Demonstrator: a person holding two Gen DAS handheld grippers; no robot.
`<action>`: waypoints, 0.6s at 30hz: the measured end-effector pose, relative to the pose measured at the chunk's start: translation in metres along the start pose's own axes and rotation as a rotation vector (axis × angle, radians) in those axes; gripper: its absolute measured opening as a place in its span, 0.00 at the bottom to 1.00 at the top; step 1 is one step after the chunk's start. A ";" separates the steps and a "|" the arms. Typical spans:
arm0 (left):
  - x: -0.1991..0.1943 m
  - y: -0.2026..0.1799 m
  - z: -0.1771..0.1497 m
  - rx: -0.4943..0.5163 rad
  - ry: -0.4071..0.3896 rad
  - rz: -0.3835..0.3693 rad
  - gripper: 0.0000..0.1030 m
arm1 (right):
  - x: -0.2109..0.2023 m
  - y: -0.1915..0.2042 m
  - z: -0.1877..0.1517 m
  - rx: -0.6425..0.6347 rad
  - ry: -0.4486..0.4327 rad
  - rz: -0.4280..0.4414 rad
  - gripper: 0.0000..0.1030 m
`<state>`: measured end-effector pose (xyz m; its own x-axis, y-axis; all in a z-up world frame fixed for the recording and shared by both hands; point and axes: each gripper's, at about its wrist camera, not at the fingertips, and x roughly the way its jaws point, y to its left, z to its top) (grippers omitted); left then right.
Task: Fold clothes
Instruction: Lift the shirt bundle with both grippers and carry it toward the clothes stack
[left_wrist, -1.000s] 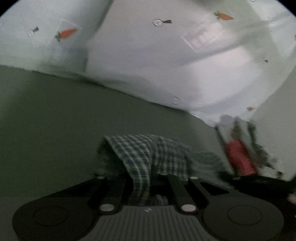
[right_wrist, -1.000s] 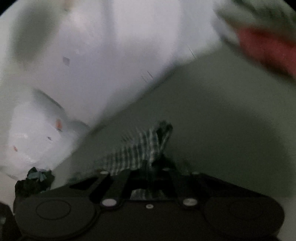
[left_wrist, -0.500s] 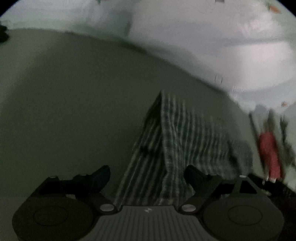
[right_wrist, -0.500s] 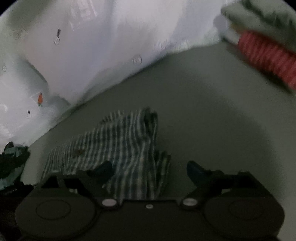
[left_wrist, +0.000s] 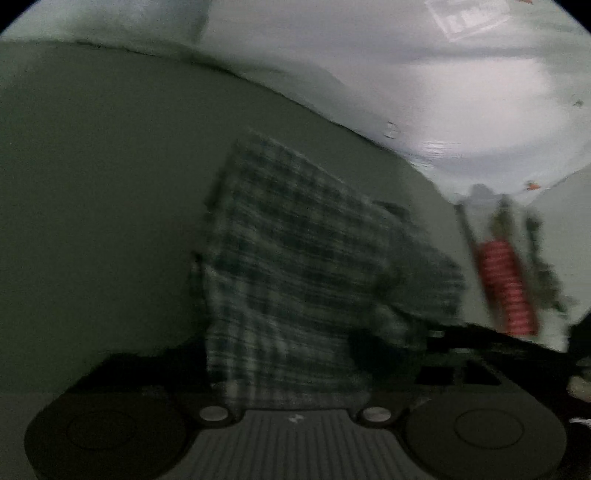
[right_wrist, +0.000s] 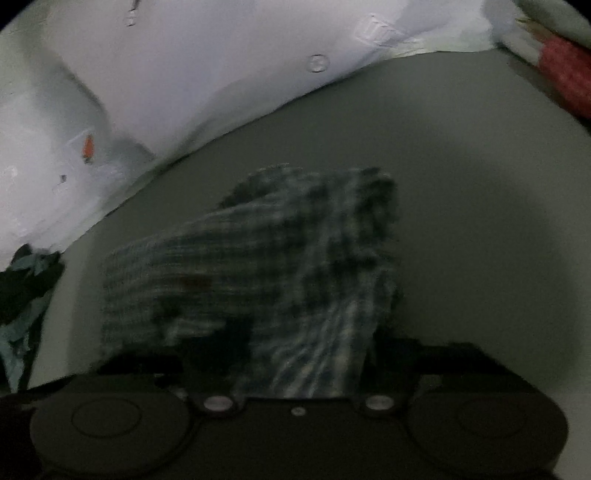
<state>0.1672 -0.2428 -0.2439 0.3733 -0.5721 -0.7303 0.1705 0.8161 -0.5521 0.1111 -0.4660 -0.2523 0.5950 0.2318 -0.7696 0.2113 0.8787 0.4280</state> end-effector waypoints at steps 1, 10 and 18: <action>0.003 0.001 -0.001 -0.027 0.002 -0.012 0.46 | 0.000 0.005 -0.001 -0.011 0.002 -0.015 0.42; -0.034 -0.022 -0.016 0.002 -0.057 -0.089 0.20 | -0.068 0.038 -0.022 -0.090 -0.172 -0.032 0.14; -0.070 -0.087 -0.036 0.177 -0.087 -0.172 0.20 | -0.163 0.037 -0.047 -0.093 -0.341 -0.107 0.14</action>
<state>0.0931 -0.2773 -0.1594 0.4010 -0.7004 -0.5905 0.3921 0.7138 -0.5803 -0.0145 -0.4520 -0.1335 0.8013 -0.0019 -0.5982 0.2237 0.9284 0.2968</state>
